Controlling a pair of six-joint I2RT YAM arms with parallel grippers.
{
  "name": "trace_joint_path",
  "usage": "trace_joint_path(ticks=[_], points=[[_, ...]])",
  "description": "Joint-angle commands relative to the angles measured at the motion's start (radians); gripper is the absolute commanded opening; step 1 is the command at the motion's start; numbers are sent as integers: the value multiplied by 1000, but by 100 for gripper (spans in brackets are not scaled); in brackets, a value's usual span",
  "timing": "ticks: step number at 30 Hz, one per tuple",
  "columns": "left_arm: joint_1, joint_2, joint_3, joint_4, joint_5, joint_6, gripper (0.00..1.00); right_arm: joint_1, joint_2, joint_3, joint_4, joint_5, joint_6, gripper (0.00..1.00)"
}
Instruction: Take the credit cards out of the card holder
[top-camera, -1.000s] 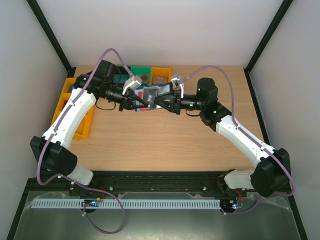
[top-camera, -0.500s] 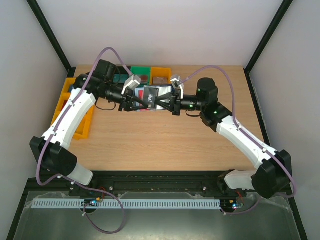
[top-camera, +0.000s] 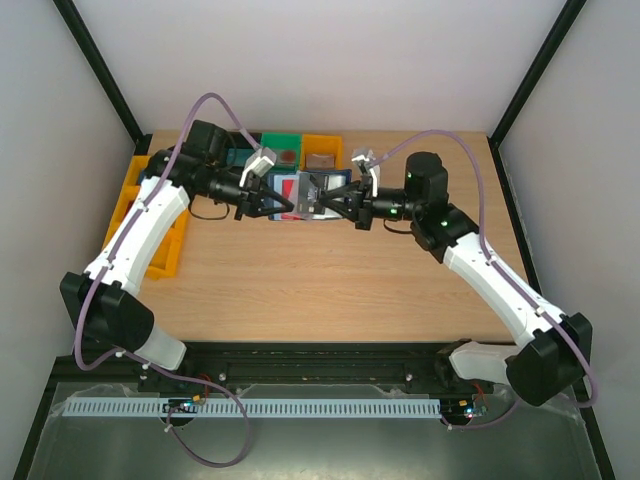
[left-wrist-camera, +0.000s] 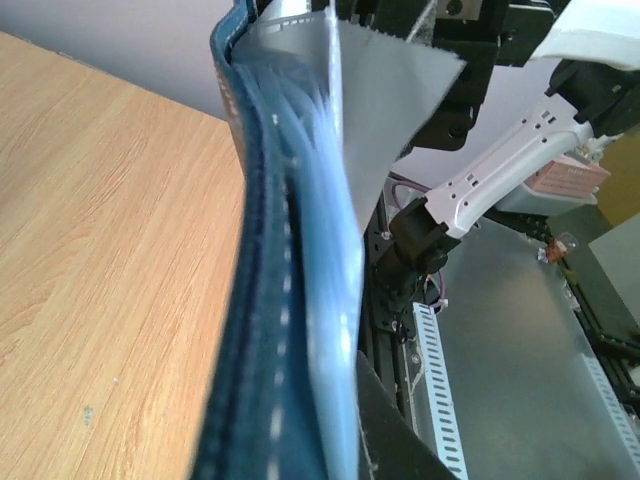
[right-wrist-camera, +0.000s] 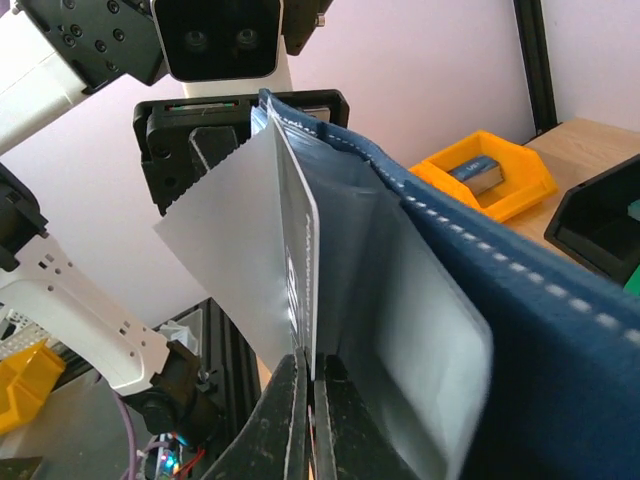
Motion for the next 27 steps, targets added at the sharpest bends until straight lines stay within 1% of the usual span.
trace_joint_path(ticks=[1,3,4,5,6,8,10,12,13,16,20,22,23,24,25,27], points=[[10,-35,-14,23,77,-13,2,-32,-38,36,-57,65,-37,2],[38,-40,-30,67,82,-54,2,-72,-62,49,-120,132,-59,2],[56,-45,-49,121,75,-113,2,-105,-80,47,-141,187,-57,2],[74,-54,-87,230,60,-212,2,-143,-96,40,-145,234,-35,2],[85,-62,-142,373,28,-376,2,-193,-113,31,-134,276,1,2],[92,-65,-278,625,-86,-685,2,-287,-138,6,-74,337,138,2],[87,-50,-417,792,-204,-872,2,-338,-161,-26,-19,426,240,2],[75,-20,-527,900,-276,-1006,2,-345,-169,-32,-19,488,277,2],[67,-1,-565,935,-295,-1028,2,-344,-168,-28,-27,496,288,2],[19,58,-613,956,-346,-1039,2,-343,-163,-6,-46,490,310,2],[-69,143,-694,1034,-374,-1114,2,-343,-165,-7,-19,423,365,2],[-85,204,-692,1030,-374,-1126,2,-342,-170,-9,-12,393,380,2],[-88,237,-682,1010,-383,-1137,4,-341,-172,-8,-15,381,381,2],[-88,263,-677,997,-403,-1149,14,-341,-176,-6,-23,372,377,2],[-88,286,-675,981,-435,-1153,27,-341,-177,0,-39,368,368,2],[-89,308,-688,955,-532,-1158,62,-341,-179,21,-84,370,339,2]])
